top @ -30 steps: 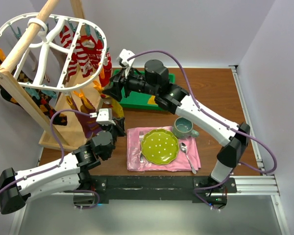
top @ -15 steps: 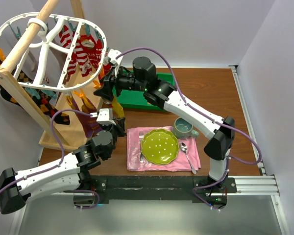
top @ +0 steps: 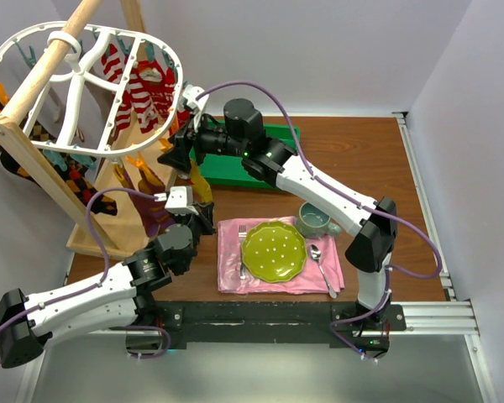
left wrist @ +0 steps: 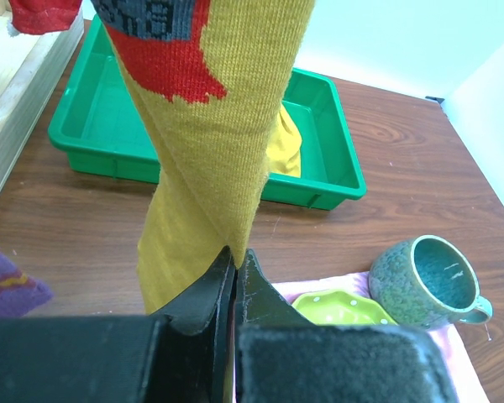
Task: Remove the socks clipped to the hanger
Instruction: Remove the sock from the hanger.
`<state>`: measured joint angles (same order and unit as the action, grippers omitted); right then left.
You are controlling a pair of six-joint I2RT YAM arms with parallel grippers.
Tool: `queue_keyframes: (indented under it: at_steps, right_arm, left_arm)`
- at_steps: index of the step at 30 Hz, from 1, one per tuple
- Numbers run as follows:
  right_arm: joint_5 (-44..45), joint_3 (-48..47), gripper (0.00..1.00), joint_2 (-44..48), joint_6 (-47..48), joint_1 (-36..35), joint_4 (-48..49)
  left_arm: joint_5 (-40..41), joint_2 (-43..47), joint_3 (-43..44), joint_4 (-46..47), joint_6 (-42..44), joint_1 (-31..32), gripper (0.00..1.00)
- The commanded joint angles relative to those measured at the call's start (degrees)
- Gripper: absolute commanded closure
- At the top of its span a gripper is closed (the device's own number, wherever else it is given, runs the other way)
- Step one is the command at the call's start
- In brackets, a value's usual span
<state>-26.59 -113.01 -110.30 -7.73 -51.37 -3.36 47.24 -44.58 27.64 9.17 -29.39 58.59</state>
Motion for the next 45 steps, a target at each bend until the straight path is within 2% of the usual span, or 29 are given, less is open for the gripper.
queue_keyframes:
  at_steps: [1,6,9,12,13,15,16,19,24,25,26,27,31,34,38,42,45]
  right_arm:
    - [-0.57,-2.83,0.32,1.49,-2.20,-0.04,4.57]
    - [-0.48,-1.95,0.44,1.75,-3.26,0.05,6.60]
    - [-0.31,-1.69,0.46,1.84,-3.87,-0.04,7.48]
    - [0.13,-2.21,0.54,1.76,-4.14,-0.04,7.57]
    - [0.22,-2.21,0.64,1.76,-4.14,-0.04,7.49]
    - [0.57,-2.48,0.74,1.67,-4.05,-0.04,7.14]
    - [0.66,-2.56,0.86,1.58,-3.96,0.05,6.96]
    - [1.19,-2.48,0.99,1.58,-3.79,-0.04,6.61]
    - [1.71,-2.21,1.00,1.67,-3.61,-0.04,6.17]
    - [1.72,-2.04,0.99,1.76,-3.61,-0.04,6.08]
    - [1.98,-1.69,0.93,1.84,-3.52,-0.04,6.08]
    - [2.33,-1.51,0.73,2.11,-3.44,-0.13,6.08]
    - [4.52,-0.11,0.40,3.33,-2.65,-0.04,5.73]
    - [6.46,1.82,0.31,4.30,-2.03,-0.13,5.29]
    - [8.83,8.31,0.27,8.86,-1.68,-0.04,5.99]
    - [14.44,16.40,0.23,15.45,-1.06,-0.04,6.69]
    - [22.53,22.82,0.18,21.34,-1.59,-0.04,6.70]
  left_arm:
    - [0.31,0.37,1.81,0.50,-1.20,0.21,1.00]
    - [0.22,0.10,1.89,0.59,-1.02,0.21,1.00]
    - [0.31,0.19,1.72,0.32,-1.20,0.21,1.00]
    - [0.13,0.37,1.45,0.32,-1.46,0.21,1.00]
    - [0.04,0.46,1.45,0.15,-1.55,0.21,1.00]
    - [-0.05,0.63,1.19,0.06,-1.90,0.21,1.00]
    - [-0.13,0.63,1.10,0.06,-1.90,0.21,1.00]
    - [-0.22,0.63,0.93,-0.03,-2.17,0.21,1.00]
    - [-1.10,0.90,0.49,-0.38,-2.78,0.21,1.00]
    - [-1.28,0.90,0.40,-0.29,-2.78,0.21,1.00]
    - [-1.45,0.81,0.31,-0.21,-2.78,0.21,1.00]
    - [-1.54,0.81,0.40,-0.20,-2.61,0.21,1.00]
    - [-2.51,0.46,0.49,0.24,-2.08,0.21,1.00]
    - [-3.21,0.37,0.49,0.67,-1.55,0.21,1.00]
    - [-4.87,-0.51,0.66,1.81,-0.24,0.21,1.00]
    - [-7.34,-2.35,1.54,4.53,2.57,0.21,1.00]
    - [-8.66,-4.46,2.59,6.73,4.77,0.21,1.00]
